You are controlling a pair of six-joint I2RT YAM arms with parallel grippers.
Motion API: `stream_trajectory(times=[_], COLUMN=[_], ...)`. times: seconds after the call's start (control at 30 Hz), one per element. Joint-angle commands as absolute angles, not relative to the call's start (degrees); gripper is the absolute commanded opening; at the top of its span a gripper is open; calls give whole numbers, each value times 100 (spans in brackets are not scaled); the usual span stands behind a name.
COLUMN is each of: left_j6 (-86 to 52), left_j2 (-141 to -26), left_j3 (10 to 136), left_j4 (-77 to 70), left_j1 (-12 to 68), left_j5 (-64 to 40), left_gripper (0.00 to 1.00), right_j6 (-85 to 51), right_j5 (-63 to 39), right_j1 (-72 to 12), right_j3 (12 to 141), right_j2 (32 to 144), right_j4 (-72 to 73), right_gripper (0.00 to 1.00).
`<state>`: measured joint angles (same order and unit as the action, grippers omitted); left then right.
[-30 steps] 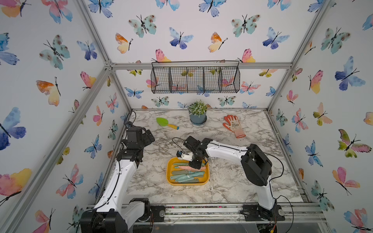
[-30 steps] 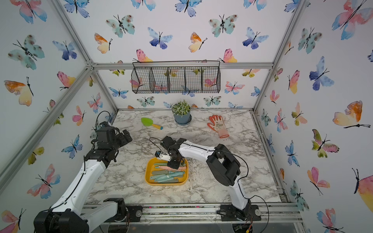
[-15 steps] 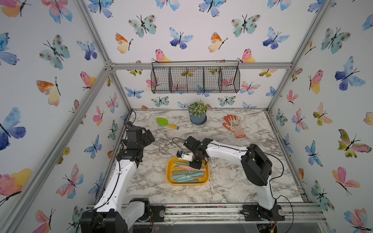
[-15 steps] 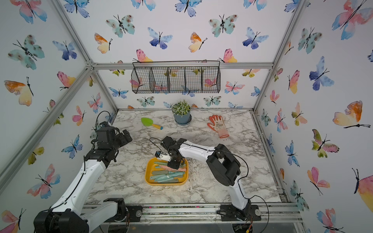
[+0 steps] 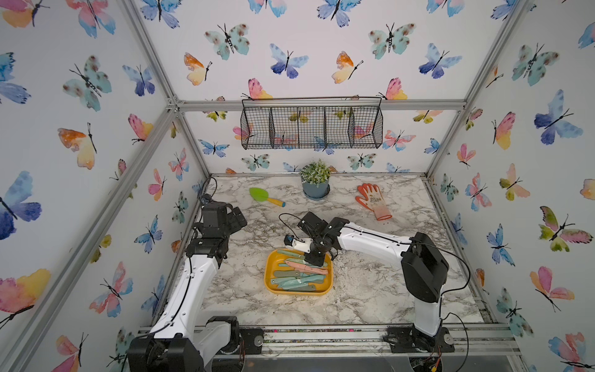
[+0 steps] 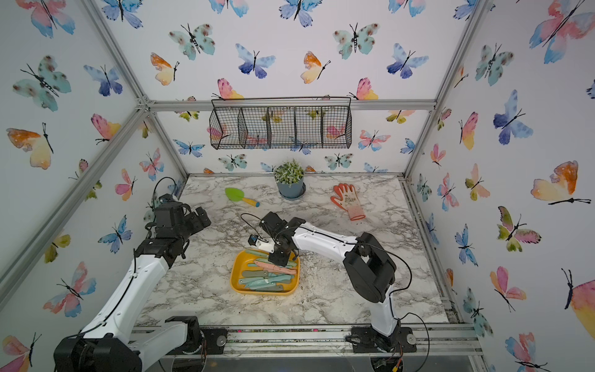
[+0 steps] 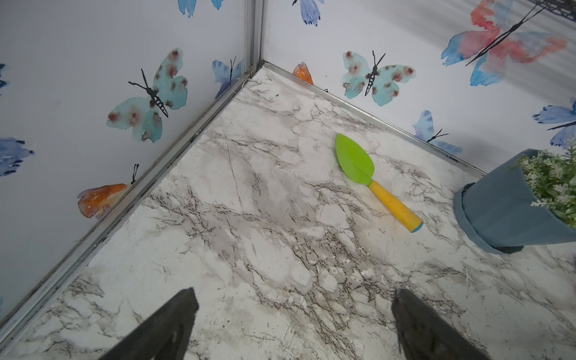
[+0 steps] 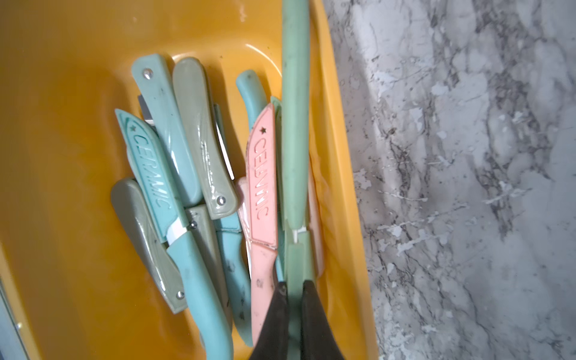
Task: Take the fruit knife out of the storage box
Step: Pick up the fruit knife from the storage box, then place the fruit knife at the center of the board.
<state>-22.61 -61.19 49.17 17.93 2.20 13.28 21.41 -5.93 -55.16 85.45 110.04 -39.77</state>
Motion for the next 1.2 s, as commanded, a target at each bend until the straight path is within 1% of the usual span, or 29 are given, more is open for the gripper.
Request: stream_trajectory(times=[0.0,0.17,0.23,0.53,0.67,0.83,1.03,1.17], left_j6=[-2315,-2329,-2336,-2350,-2362,-2364,-2363,-2364], left_j2=[-6108,-6120,-6117,-6100,-6123,-6117,-6108,-6135], left_j3=[5010,5010,5010,4997,5001,4992,4975,4992], left_j4=[1881,1881,1885,1872,1868,1864,1857,1877], left_j1=[193,193,189,188,193,193,193,193], left_j5=[1433,1371,1353,1310,1274,1283,1301,1293], left_gripper=[98,98,98,98,98,98,98,98], right_j6=[2036,1501,1188,-454,-1152,-1963,-2610,-2863], right_j5=[-642,-917,-1048,-1431,-1760,-2461,-3093,-3078], right_j1=[-5493,-5171,-4910,-3608,-3156,-2827,-2630,-2598], right_j3=[8418,8050,7760,6336,5739,4898,4476,4465], right_j2=[10750,10183,9900,8885,8785,8776,9169,9363], right_j4=[-3894,-3439,-3115,-1867,-1477,-492,355,501], right_gripper=[9,7,6,6,6,5,5,5])
